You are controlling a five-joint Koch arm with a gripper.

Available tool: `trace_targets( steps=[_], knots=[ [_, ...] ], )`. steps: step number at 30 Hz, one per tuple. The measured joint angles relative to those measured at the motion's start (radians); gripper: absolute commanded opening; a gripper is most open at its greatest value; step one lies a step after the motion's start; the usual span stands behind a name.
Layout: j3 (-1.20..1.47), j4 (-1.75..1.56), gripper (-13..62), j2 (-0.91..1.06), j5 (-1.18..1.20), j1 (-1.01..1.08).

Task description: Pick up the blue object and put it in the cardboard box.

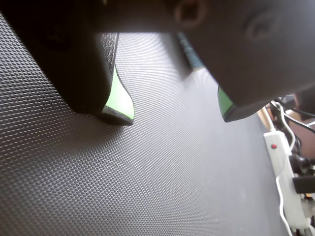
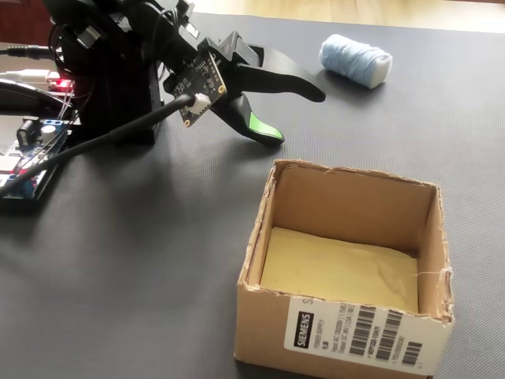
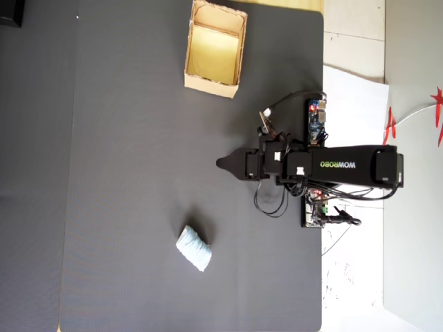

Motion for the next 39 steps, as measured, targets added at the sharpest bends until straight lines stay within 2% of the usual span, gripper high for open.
trace_targets(
  steps=[15,39],
  knots=[
    [0.000,0.000,33.9,0.000,-0.002,-0.015],
    [0.003,-0.015,33.9,0.000,-0.023,-0.449]
  ],
)
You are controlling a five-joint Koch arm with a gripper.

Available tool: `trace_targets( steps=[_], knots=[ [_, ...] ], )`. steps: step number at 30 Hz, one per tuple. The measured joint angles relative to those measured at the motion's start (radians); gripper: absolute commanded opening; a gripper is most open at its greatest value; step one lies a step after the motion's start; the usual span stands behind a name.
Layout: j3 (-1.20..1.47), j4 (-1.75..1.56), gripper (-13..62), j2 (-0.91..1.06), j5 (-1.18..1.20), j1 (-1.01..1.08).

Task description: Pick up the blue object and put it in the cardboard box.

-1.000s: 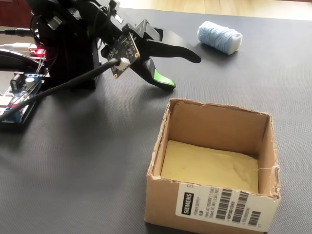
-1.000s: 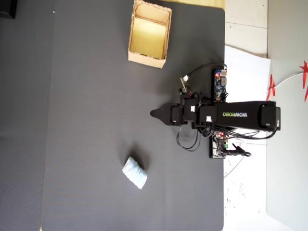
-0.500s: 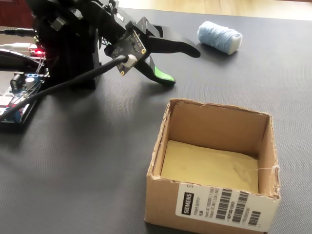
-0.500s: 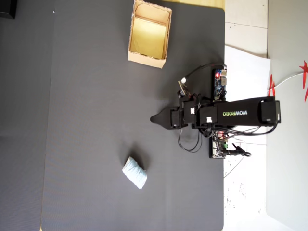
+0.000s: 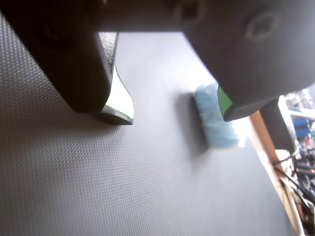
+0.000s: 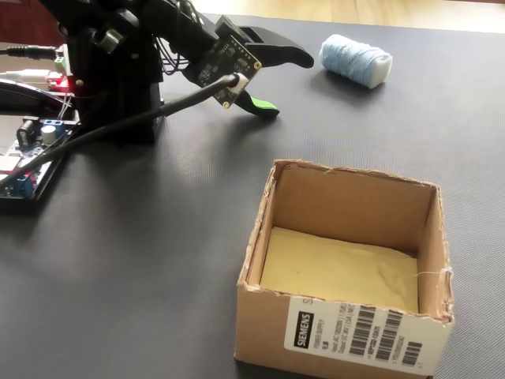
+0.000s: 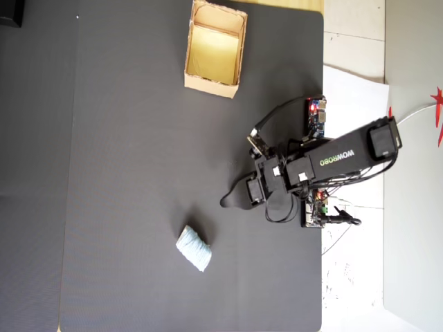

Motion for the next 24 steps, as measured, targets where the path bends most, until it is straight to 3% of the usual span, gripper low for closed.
trace_targets(
  steps=[19,24],
  knots=[
    [-0.043,0.002,32.0,-0.002,-0.054,-0.229],
    [-0.242,0.005,32.0,-0.077,-0.052,-0.236]
  ],
)
